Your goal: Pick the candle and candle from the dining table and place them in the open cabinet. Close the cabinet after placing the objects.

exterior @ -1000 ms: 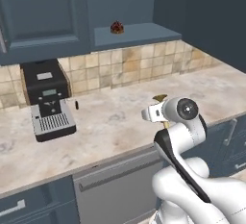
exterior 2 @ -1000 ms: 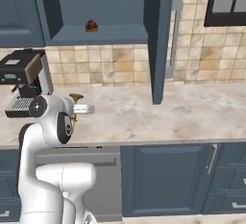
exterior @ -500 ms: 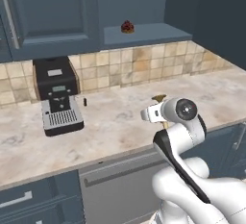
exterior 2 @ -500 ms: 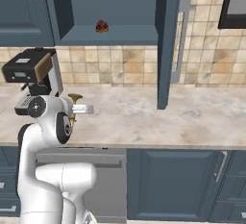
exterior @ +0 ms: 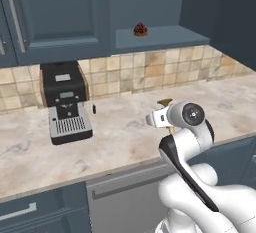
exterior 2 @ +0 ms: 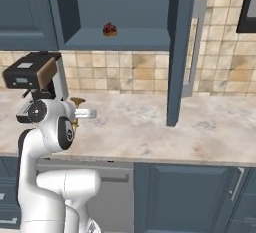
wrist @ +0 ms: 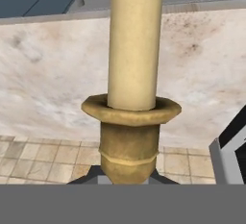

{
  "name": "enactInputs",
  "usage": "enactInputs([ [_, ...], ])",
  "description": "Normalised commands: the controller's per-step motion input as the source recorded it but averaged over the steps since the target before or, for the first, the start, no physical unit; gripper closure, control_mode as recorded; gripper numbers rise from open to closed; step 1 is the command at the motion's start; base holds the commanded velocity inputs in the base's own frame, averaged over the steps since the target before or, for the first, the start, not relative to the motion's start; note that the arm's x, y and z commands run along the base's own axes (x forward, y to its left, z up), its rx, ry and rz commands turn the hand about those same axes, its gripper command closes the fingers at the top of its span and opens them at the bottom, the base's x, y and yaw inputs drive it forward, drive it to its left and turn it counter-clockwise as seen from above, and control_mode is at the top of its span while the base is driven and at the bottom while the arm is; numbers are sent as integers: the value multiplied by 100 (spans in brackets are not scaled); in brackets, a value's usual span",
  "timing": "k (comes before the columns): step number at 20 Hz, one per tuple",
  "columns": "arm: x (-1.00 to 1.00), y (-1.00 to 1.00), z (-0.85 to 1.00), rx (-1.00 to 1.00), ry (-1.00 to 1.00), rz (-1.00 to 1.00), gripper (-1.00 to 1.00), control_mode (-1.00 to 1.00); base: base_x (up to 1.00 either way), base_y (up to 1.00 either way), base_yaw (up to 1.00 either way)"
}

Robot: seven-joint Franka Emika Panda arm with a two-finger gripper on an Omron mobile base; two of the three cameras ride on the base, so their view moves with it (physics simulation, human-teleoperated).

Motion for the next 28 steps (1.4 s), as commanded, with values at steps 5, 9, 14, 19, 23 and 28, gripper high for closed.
enactInputs([
  [5, 0, 0, 0, 0, 0, 0, 100, 100, 37, -4, 3],
  [9, 0, 0, 0, 0, 0, 0, 100, 100, 17, -1, 3],
  [14, 0, 0, 0, 0, 0, 0, 100, 100, 3, 0, 4],
  [19, 0, 0, 0, 0, 0, 0, 100, 100, 0, 0, 6],
  [23, 0, 0, 0, 0, 0, 0, 100, 100, 1, 0, 5],
  [28, -1, 0, 7, 12, 0, 0, 100, -100, 0, 0, 0],
])
